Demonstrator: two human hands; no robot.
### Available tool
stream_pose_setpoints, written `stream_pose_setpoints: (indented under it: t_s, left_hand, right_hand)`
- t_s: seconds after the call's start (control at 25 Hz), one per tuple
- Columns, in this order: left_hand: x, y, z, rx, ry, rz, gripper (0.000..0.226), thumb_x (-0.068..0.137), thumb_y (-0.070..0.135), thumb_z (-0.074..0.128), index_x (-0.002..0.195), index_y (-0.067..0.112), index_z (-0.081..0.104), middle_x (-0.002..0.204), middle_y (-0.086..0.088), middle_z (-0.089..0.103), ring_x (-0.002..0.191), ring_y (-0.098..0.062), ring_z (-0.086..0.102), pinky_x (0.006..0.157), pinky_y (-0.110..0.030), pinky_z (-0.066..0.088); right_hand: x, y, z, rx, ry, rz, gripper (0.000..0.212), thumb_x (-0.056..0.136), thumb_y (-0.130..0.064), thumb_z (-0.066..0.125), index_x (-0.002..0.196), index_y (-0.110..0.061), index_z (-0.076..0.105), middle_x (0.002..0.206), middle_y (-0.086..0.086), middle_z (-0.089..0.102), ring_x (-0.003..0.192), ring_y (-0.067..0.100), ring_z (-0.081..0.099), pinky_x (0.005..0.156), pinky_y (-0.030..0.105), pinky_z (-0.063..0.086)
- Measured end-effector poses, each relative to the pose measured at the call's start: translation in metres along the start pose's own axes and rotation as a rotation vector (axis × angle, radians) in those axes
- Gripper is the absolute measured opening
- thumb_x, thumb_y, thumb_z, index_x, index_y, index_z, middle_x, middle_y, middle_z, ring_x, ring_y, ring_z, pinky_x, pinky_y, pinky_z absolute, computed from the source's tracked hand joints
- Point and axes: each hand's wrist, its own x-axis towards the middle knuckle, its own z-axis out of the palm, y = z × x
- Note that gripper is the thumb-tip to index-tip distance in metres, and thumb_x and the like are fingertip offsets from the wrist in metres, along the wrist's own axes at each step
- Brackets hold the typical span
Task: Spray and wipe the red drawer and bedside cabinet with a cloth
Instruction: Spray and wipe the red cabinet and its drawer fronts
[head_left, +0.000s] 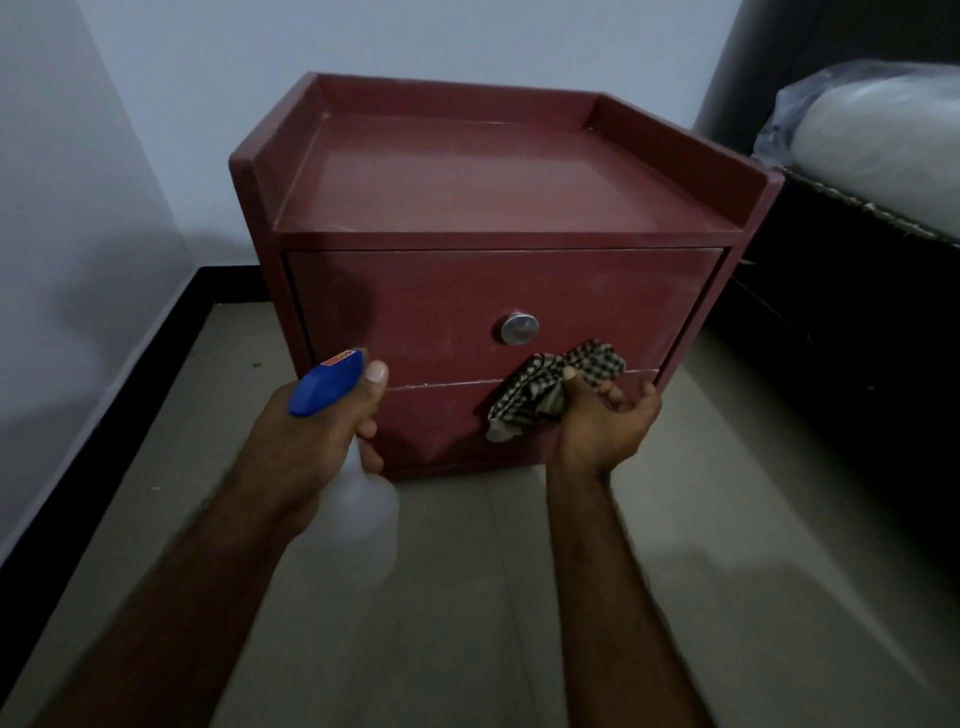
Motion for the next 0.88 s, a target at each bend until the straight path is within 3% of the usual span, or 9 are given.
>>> stream_pose_setpoints:
  t_s: [0.08,0.16,0.28,0.4,0.56,0.64,0.72,0.88]
  left_hand:
    - [0.002,0.000,-0.003,-0.003,-0.001,0.012,0.063,0.080,0.069,0.063,0.094,0.008,0.068,0.075,-0.008,0.070,0.061,-0.025,0.071,0.070,-0.042,0.057]
    - [0.004,-0.001,-0.005,-0.001,0.000,0.022,0.061,0.081,0.069,0.063,0.097,0.010,0.067,0.078,-0.009,0.070,0.062,-0.025,0.071,0.071,-0.043,0.057]
    - [0.010,-0.003,-0.014,-0.025,0.009,0.034,0.059,0.081,0.068,0.064,0.099,0.012,0.066,0.079,-0.008,0.068,0.062,-0.025,0.069,0.072,-0.042,0.055]
    - [0.016,-0.008,-0.024,-0.068,0.018,0.045,0.057,0.082,0.067,0.066,0.102,0.013,0.065,0.076,-0.006,0.067,0.061,-0.025,0.067,0.076,-0.044,0.054]
    - [0.022,-0.014,-0.032,-0.102,0.012,0.074,0.067,0.080,0.070,0.069,0.107,0.009,0.063,0.077,-0.009,0.065,0.062,-0.028,0.065,0.076,-0.047,0.053]
    - [0.026,-0.014,-0.036,-0.119,-0.006,0.091,0.070,0.079,0.069,0.069,0.108,0.005,0.060,0.078,-0.013,0.063,0.062,-0.032,0.063,0.078,-0.050,0.052]
    - [0.029,-0.015,-0.038,-0.127,-0.015,0.106,0.074,0.081,0.068,0.069,0.111,0.001,0.059,0.078,-0.013,0.062,0.063,-0.032,0.062,0.078,-0.052,0.052]
    - [0.032,-0.014,-0.042,-0.186,-0.016,0.138,0.079,0.082,0.066,0.071,0.122,-0.002,0.058,0.076,-0.012,0.061,0.061,-0.032,0.060,0.072,-0.051,0.054]
  right_hand:
    - [-0.002,-0.019,0.006,0.030,-0.046,-0.089,0.089,0.067,-0.010,0.096,0.143,-0.021,0.050,0.100,-0.004,0.070,0.081,-0.005,0.067,0.067,0.011,0.054]
    - [-0.001,-0.040,0.010,0.037,-0.117,-0.195,0.088,0.069,-0.010,0.095,0.144,-0.019,0.049,0.099,-0.007,0.069,0.081,-0.009,0.065,0.073,0.015,0.056]
    - [-0.003,-0.071,0.020,-0.047,-0.202,-0.426,0.084,0.072,-0.012,0.093,0.145,-0.015,0.051,0.103,-0.010,0.071,0.093,-0.002,0.069,0.082,0.018,0.057]
    - [-0.009,-0.089,0.026,-0.176,-0.232,-0.668,0.067,0.075,-0.020,0.089,0.135,-0.019,0.059,0.108,-0.009,0.072,0.095,0.003,0.069,0.077,0.020,0.058]
    - [-0.026,-0.092,0.030,-0.198,-0.291,-0.824,0.056,0.078,-0.013,0.085,0.128,-0.025,0.062,0.116,-0.008,0.072,0.103,0.008,0.069,0.086,0.035,0.061]
    - [-0.040,-0.088,0.040,-0.195,-0.381,-0.935,0.057,0.076,-0.003,0.084,0.126,-0.025,0.064,0.119,-0.004,0.073,0.107,0.014,0.070,0.093,0.033,0.059]
    - [-0.055,-0.083,0.053,-0.238,-0.428,-1.019,0.055,0.073,0.004,0.082,0.125,-0.011,0.070,0.119,-0.001,0.073,0.107,0.020,0.069,0.096,0.031,0.056]
    - [-0.101,-0.063,0.074,-0.265,-0.583,-1.081,0.055,0.073,0.003,0.083,0.126,-0.003,0.070,0.121,0.004,0.073,0.106,0.022,0.063,0.099,0.018,0.044]
